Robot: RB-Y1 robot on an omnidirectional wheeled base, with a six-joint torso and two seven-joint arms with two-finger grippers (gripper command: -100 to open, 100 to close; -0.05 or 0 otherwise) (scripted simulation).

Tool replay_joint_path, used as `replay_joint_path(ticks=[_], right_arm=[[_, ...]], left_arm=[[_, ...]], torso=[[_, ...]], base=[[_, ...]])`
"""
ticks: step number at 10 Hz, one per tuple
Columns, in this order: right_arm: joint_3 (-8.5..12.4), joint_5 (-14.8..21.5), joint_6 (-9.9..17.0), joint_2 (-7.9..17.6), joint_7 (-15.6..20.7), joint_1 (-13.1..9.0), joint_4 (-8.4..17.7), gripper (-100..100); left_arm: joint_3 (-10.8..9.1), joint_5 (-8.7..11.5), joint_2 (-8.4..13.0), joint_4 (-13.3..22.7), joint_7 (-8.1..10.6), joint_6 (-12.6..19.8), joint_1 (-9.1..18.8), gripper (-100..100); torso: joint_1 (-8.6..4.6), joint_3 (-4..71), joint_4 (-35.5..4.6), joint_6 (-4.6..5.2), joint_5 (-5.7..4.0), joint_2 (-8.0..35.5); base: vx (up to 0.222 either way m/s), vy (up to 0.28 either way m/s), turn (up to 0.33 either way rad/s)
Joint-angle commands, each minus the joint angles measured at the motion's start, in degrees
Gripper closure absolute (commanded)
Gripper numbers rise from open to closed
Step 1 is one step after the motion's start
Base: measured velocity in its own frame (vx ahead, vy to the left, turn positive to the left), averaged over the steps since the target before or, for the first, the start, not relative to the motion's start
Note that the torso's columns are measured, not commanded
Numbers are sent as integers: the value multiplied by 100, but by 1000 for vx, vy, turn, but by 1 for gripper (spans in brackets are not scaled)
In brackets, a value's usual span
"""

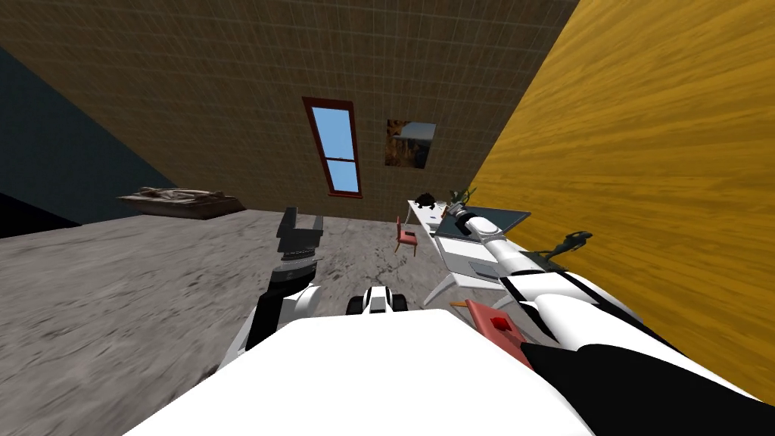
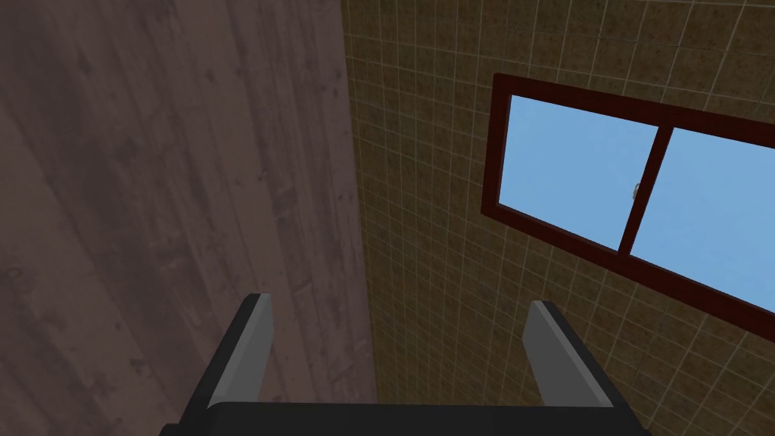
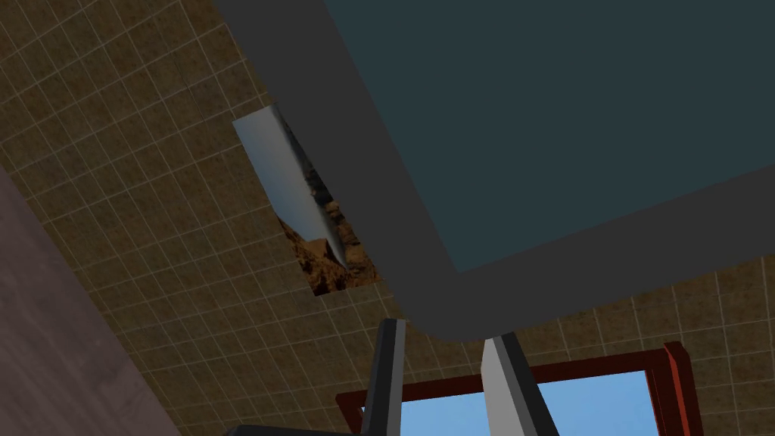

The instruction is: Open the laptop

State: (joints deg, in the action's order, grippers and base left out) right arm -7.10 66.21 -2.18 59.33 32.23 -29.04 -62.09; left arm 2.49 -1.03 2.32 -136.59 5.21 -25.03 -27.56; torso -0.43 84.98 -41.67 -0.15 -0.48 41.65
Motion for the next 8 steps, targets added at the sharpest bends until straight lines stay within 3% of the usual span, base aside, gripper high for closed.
replay_joint_path(ticks=[1, 2, 4, 5, 6, 8], right_arm=[[-27, 245, 463, -465, 326, 42, -376, 100], [-27, 245, 509, -650, 326, 42, -388, 100], [129, 245, 525, -650, 326, 42, -388, 100], [7, 245, 632, -650, 326, 42, -388, 100], [-52, 405, 878, -885, 493, 60, -654, 100], [-52, 405, 1005, -984, 493, 60, -654, 100]], left_arm=[[0, 0, 0, 0, 0, 0, 0, 0], [0, 0, 0, 0, 0, 0, 1, 0], [1, 0, -1, 0, 0, 0, 0, 0], [1, 0, -1, 0, 0, 0, -1, 0], [1, 0, -1, 0, 0, 0, -1, 0], [0, 0, 0, 0, 0, 0, 0, 0]], torso=[[1, 5, -3, -5, 2, -7], [2, 1, -11, -10, 10, 2], [17, 10, 2, 11, 6, -17], [21, 12, -4, 13, 14, -17], [18, 7, -3, 5, 12, -11], [-10, -5, -1, 0, -2, 7]], base=[[-108, -116, 37], [-78, -116, 52], [-13, -26, 3], [9, 12, -21], [-48, -73, -12], [-56, -84, 53]])
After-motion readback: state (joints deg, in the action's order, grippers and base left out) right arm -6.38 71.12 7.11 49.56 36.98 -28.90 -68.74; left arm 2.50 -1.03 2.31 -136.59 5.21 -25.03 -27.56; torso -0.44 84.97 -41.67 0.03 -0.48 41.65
